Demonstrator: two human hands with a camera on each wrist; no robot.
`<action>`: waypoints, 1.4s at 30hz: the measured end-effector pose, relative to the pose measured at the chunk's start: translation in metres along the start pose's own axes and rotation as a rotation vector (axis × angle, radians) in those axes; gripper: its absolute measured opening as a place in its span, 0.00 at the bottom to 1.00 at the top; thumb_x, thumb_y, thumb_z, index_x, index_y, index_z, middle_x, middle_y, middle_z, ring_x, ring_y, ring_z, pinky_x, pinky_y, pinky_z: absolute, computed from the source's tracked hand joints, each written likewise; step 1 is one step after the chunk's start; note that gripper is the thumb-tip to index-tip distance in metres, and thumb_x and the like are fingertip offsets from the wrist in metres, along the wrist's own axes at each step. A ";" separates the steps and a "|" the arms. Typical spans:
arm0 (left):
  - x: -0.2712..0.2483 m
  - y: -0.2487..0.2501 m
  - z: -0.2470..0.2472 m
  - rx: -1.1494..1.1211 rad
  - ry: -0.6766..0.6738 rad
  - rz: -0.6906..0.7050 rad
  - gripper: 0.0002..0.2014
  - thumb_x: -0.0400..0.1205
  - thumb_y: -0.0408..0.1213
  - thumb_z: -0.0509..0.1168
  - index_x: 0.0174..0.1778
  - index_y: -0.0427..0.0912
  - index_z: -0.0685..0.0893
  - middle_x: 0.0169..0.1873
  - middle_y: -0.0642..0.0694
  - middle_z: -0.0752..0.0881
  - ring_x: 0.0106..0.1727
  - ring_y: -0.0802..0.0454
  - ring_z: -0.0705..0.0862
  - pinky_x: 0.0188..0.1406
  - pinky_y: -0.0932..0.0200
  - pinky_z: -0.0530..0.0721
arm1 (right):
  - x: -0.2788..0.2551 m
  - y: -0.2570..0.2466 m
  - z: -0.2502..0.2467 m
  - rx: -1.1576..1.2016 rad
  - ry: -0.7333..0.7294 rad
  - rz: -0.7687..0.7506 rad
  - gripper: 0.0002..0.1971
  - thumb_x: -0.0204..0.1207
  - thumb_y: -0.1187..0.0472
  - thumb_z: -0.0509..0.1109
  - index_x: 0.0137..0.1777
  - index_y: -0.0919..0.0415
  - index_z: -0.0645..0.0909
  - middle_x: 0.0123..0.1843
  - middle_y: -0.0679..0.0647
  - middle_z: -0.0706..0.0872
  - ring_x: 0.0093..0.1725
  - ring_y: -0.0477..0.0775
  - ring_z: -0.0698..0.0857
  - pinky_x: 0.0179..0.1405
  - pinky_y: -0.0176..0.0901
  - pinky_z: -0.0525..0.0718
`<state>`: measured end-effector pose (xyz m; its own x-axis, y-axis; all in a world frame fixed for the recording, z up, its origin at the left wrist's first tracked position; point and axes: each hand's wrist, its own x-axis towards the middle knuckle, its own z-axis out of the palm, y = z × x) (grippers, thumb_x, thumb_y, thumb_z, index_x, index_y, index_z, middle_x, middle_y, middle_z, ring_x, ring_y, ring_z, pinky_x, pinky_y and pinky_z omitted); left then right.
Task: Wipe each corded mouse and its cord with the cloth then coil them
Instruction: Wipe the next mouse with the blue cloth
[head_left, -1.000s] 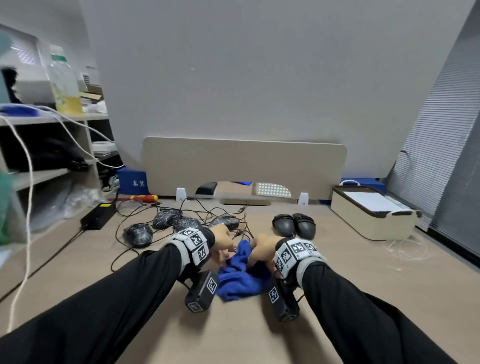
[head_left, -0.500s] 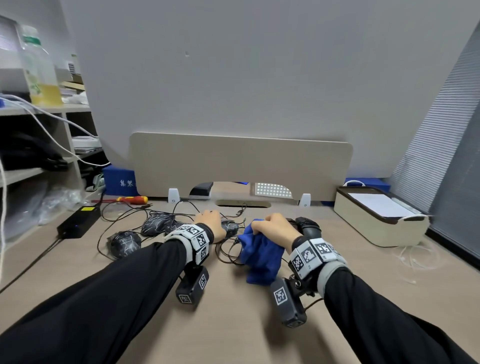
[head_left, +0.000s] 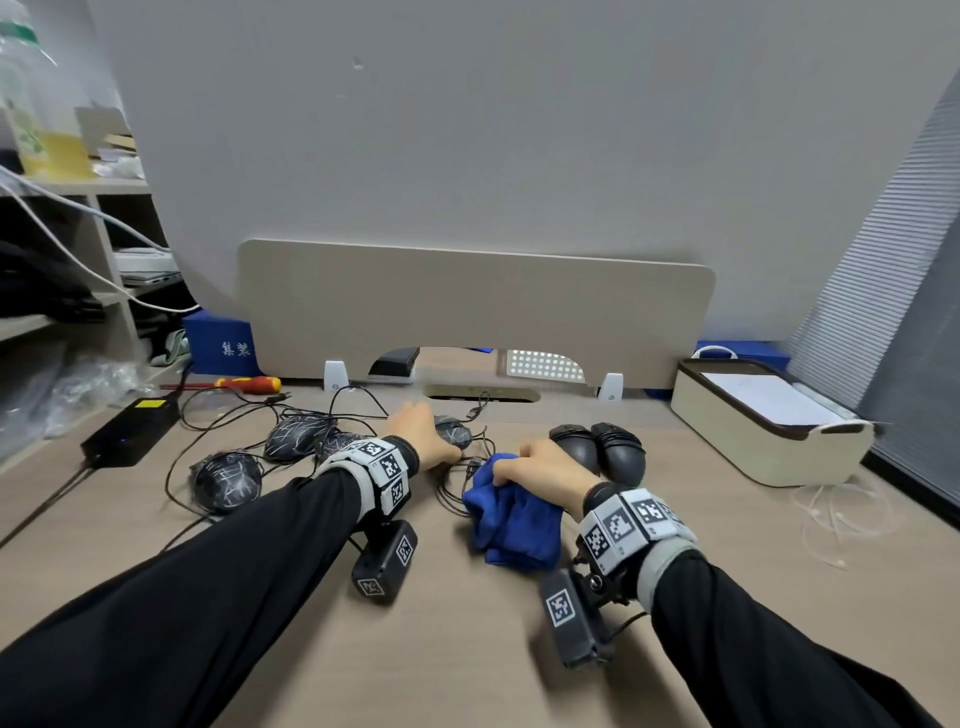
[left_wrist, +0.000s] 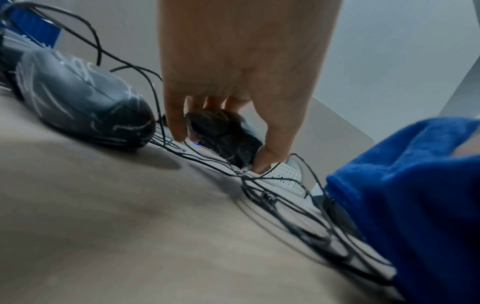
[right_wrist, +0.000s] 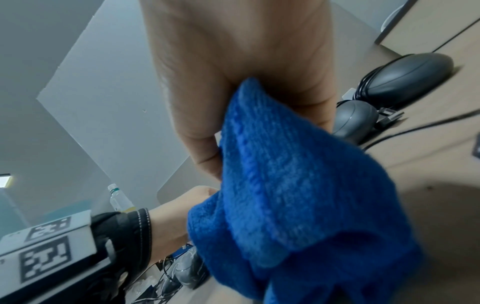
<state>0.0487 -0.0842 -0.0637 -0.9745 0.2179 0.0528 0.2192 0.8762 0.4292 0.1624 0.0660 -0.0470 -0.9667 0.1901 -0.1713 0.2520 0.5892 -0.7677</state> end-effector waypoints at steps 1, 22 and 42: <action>-0.005 0.002 -0.004 -0.076 0.011 -0.022 0.31 0.66 0.50 0.79 0.57 0.38 0.76 0.51 0.42 0.78 0.53 0.41 0.83 0.42 0.53 0.78 | -0.003 -0.003 -0.001 0.019 0.018 -0.013 0.13 0.74 0.60 0.73 0.34 0.58 0.71 0.31 0.52 0.73 0.32 0.49 0.73 0.29 0.40 0.71; -0.121 -0.056 -0.018 -1.695 -0.444 -0.179 0.33 0.82 0.68 0.57 0.67 0.44 0.87 0.57 0.39 0.88 0.51 0.39 0.87 0.51 0.42 0.86 | -0.029 -0.031 0.063 0.124 0.045 -0.515 0.23 0.74 0.48 0.76 0.70 0.50 0.82 0.65 0.45 0.86 0.65 0.42 0.82 0.63 0.30 0.78; -0.116 -0.070 -0.003 -1.806 -0.519 -0.110 0.28 0.85 0.60 0.53 0.61 0.41 0.86 0.38 0.37 0.80 0.24 0.47 0.75 0.08 0.70 0.63 | -0.034 -0.023 0.054 0.347 0.001 -0.619 0.10 0.75 0.75 0.73 0.46 0.61 0.90 0.38 0.63 0.88 0.35 0.48 0.79 0.32 0.37 0.77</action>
<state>0.1460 -0.1716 -0.0972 -0.7939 0.5939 -0.1307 -0.4785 -0.4775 0.7369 0.1871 0.0032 -0.0569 -0.9277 -0.0974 0.3605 -0.3726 0.3048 -0.8765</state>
